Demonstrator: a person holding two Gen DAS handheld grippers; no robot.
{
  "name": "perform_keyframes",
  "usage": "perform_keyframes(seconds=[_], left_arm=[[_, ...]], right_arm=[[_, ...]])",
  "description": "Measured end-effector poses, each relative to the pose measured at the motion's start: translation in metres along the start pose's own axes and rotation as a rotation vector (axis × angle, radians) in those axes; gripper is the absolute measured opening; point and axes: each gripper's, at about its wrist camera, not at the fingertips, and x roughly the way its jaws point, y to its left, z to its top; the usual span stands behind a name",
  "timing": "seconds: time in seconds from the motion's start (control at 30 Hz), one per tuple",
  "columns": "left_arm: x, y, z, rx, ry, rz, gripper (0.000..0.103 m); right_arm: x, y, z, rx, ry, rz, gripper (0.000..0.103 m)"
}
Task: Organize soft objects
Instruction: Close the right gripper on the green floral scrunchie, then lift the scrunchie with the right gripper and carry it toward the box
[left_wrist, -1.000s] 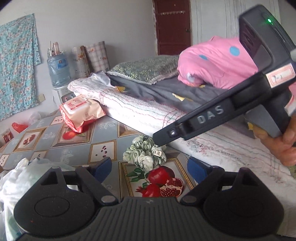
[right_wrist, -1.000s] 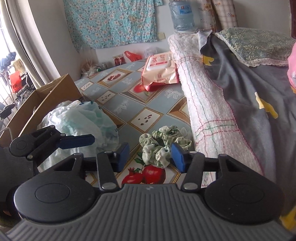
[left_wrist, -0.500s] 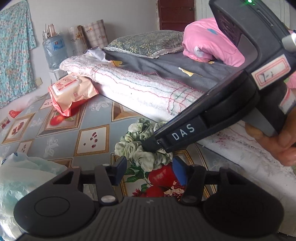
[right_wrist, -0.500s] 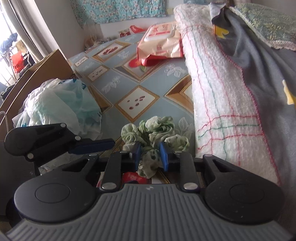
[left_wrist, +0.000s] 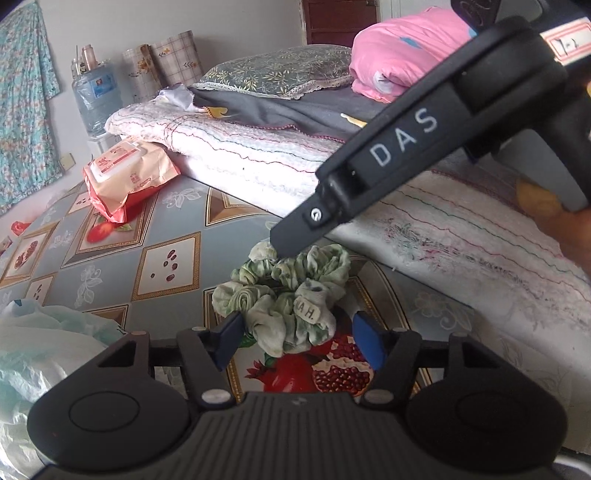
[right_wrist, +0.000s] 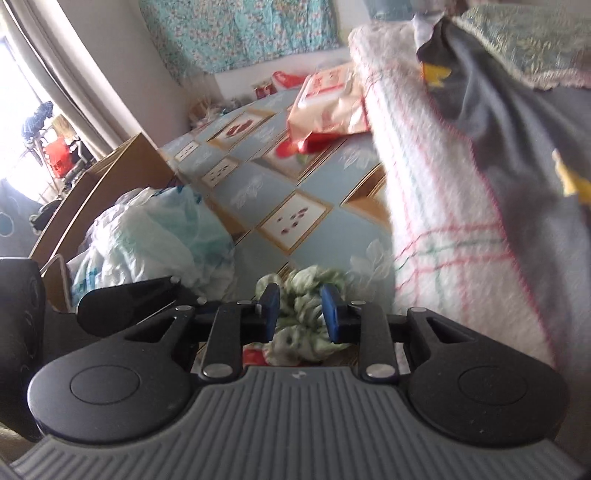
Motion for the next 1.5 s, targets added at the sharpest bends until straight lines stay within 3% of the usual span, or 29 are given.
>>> perform_keyframes(seconds=[0.17,0.33,0.43,0.6,0.77,1.23,1.5], left_arm=[[0.008,0.002,0.002,-0.022,0.013,0.006,0.063],[0.008,0.0,0.002,-0.029,0.007,0.0,0.057],[0.008,0.0,0.002,-0.031,0.004,0.0,0.049],[0.007,0.001,0.002,-0.025,-0.001,0.002,0.039],[0.004,0.001,0.003,-0.027,-0.012,-0.002,0.033],[-0.043,-0.008,0.0,-0.018,-0.113,-0.004,0.032],[-0.095,-0.004,-0.008,-0.039,-0.216,0.009,0.032]], right_arm=[[0.025,-0.01,-0.001,-0.006,0.05,-0.047,0.044],[0.032,-0.008,-0.005,-0.032,0.055,-0.052,0.045],[0.031,-0.007,-0.007,-0.036,0.052,-0.058,0.044],[0.028,-0.007,-0.01,-0.027,0.045,-0.059,0.026],[0.019,-0.006,-0.012,-0.001,0.023,-0.044,0.016],[-0.032,0.032,-0.017,-0.03,-0.067,-0.06,0.013],[-0.068,0.082,-0.017,-0.103,-0.139,-0.049,0.013]])
